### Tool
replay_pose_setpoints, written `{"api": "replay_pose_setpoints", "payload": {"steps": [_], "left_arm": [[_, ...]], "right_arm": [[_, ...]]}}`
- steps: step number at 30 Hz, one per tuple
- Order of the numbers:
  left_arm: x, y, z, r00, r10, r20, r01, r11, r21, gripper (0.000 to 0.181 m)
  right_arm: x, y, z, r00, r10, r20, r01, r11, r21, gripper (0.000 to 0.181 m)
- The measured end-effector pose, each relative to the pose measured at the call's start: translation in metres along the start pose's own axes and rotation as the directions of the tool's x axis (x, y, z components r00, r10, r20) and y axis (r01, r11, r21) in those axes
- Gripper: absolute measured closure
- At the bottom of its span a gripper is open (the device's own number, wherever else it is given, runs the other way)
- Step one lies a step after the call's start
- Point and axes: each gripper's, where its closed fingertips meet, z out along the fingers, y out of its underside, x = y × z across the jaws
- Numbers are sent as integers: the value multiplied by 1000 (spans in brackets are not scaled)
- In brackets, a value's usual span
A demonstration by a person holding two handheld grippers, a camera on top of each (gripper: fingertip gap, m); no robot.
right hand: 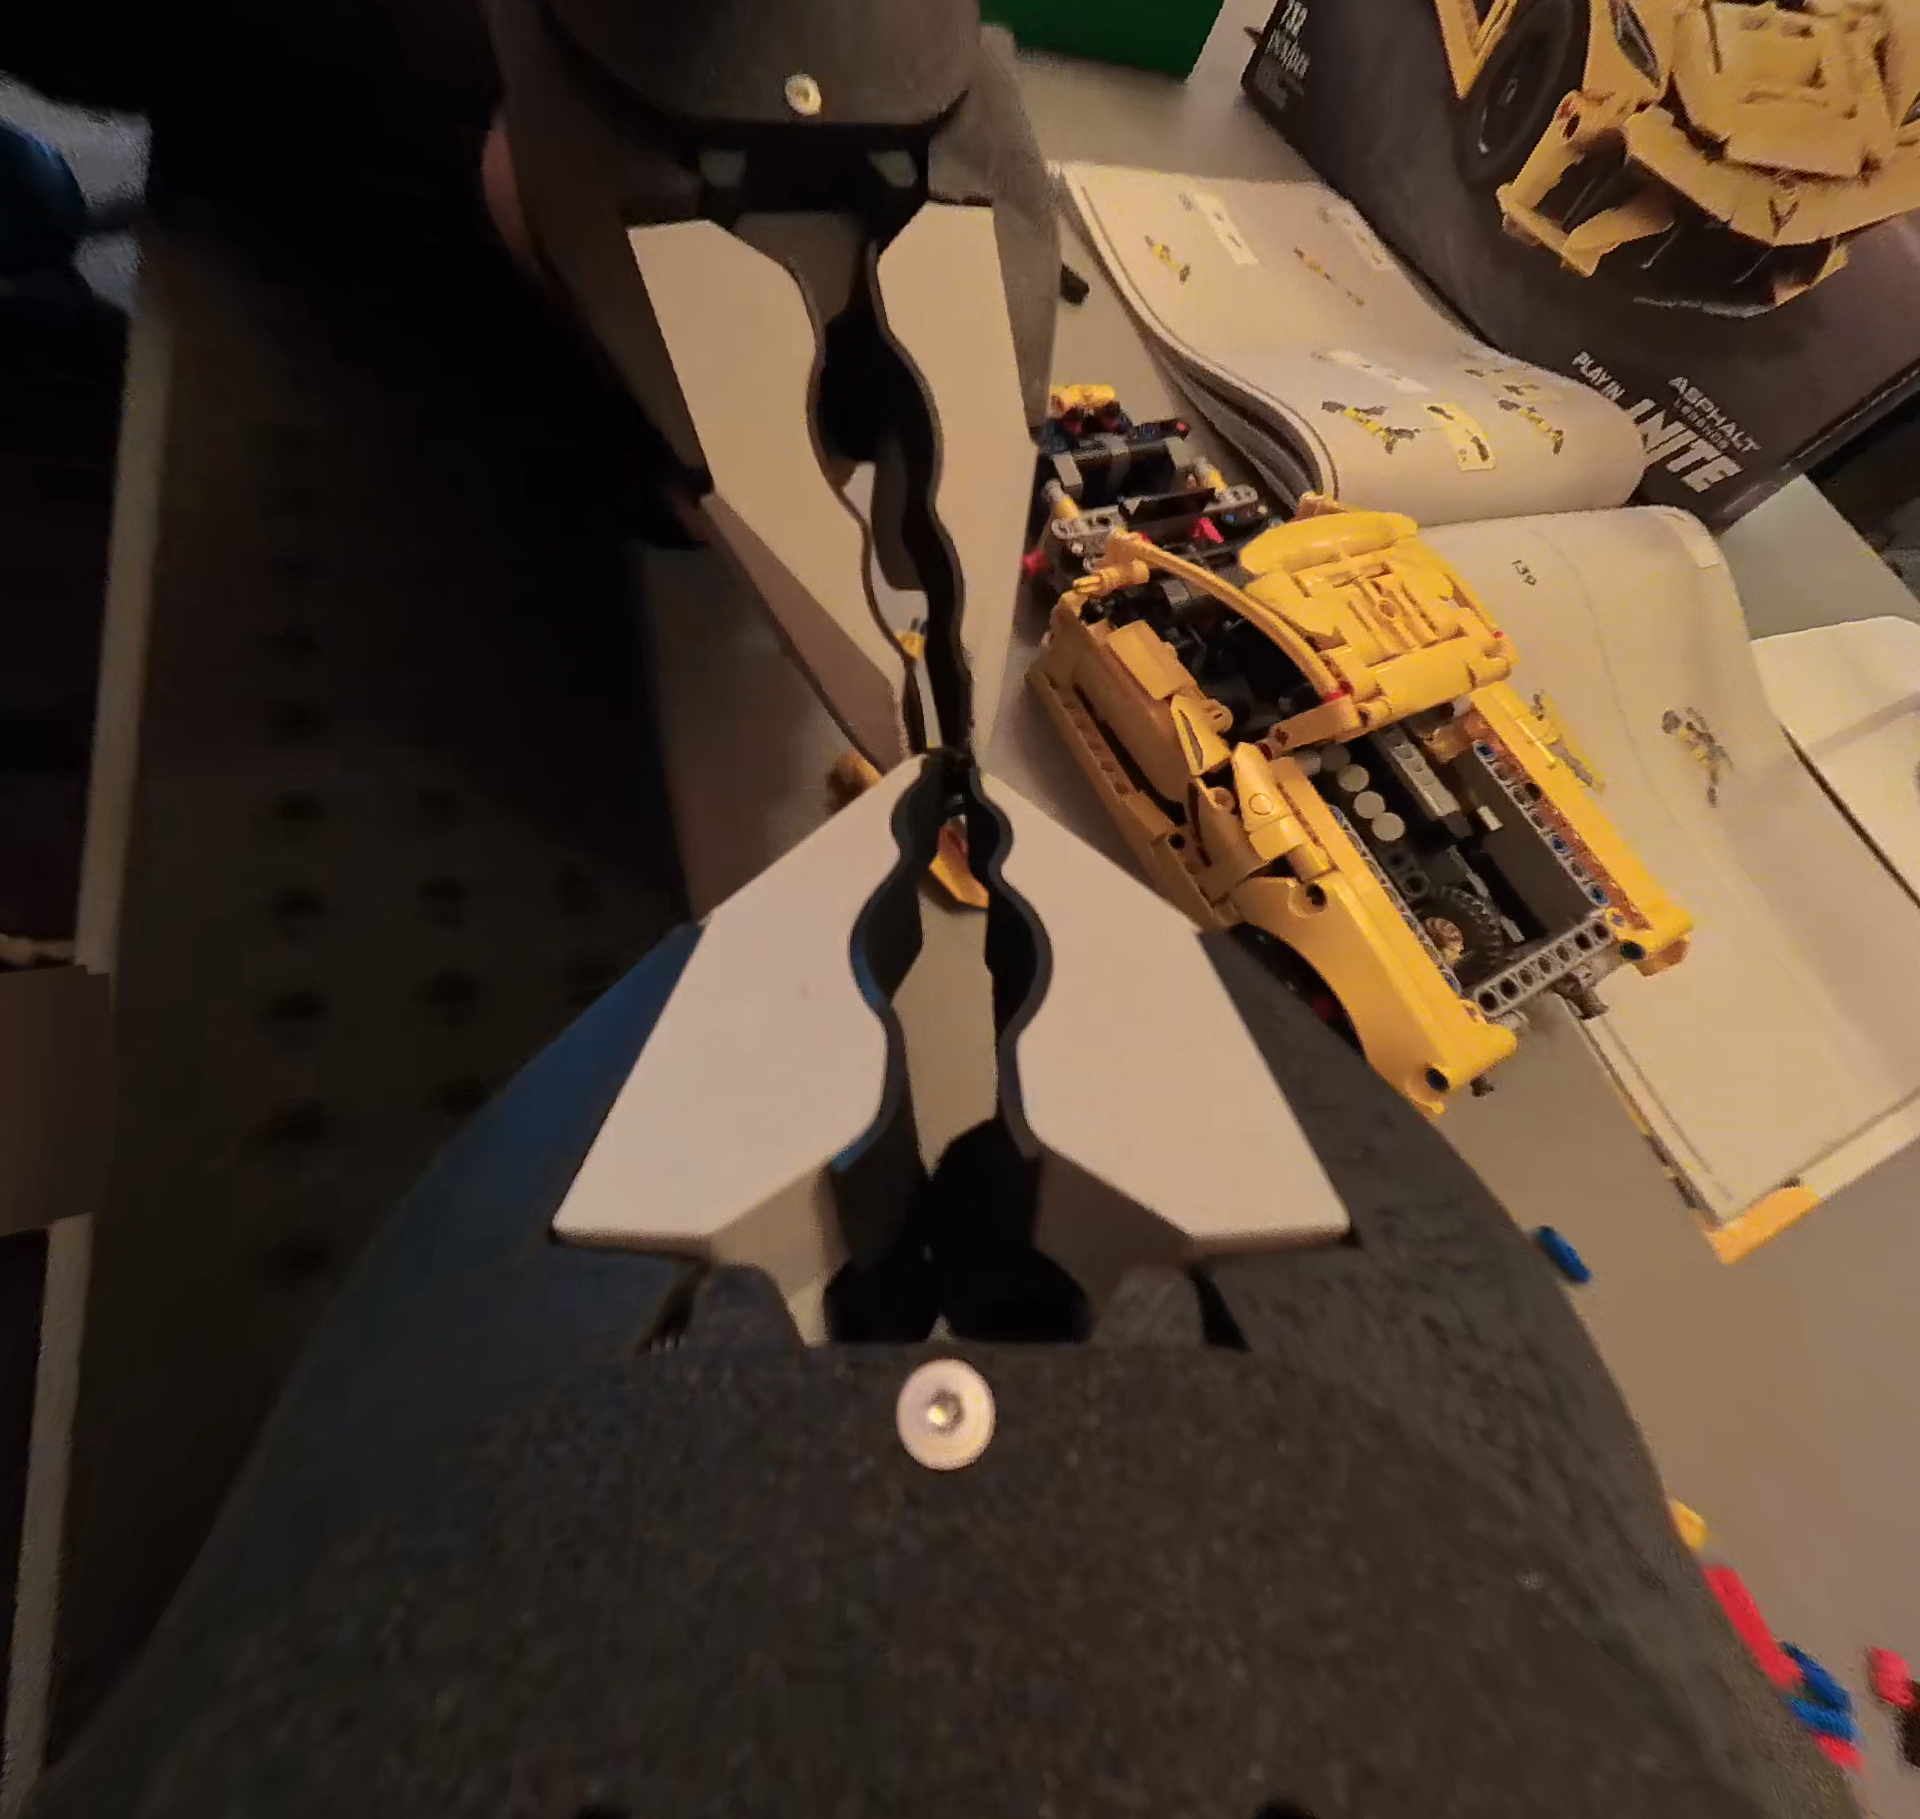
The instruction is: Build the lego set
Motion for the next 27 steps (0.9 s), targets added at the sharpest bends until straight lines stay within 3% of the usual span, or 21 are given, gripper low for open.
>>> {"api": "replay_pose_setpoints", "payload": {"steps": [5,10,15,20,27], "left_arm": [[0,10,4,1000,20,12,-19,998,-57,176],[0,10,5,1000,1,6,-1,999,-53,176],[1,1,2,999,-31,-24,31,999,8,175],[1,1,2,999,-41,-31,41,999,10,175],[-4,-1,0,997,-70,-24,71,997,25,175]], "right_arm": [[-3,9,7,989,-145,-42,137,979,-150,178],[-2,9,5,991,-126,-49,116,977,-179,178],[0,1,-2,999,52,0,-52,993,-105,177],[1,1,-2,998,68,-7,-68,992,-102,175],[1,-4,-9,994,107,23,-105,992,-64,158]]}}
